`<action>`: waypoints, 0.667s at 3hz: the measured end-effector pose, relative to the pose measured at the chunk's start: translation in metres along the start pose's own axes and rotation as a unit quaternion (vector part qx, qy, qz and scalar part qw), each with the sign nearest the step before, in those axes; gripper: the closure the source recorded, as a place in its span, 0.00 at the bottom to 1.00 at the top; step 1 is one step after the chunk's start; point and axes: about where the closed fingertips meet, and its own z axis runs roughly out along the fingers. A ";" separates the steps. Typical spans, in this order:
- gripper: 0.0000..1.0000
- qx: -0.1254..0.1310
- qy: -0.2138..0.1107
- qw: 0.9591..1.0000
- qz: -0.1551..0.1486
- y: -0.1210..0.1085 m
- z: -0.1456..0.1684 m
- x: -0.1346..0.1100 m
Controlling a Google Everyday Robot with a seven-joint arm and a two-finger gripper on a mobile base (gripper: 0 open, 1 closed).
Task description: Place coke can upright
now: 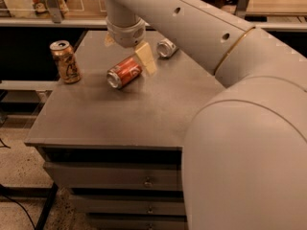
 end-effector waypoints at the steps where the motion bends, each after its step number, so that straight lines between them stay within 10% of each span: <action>1: 0.00 -0.014 -0.001 0.999 -0.044 -0.018 0.017 0.014; 2: 0.00 -0.008 -0.017 0.996 -0.083 -0.029 0.029 0.021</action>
Offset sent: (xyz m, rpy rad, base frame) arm 0.0495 0.0014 -0.0226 -0.0388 0.0940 0.2660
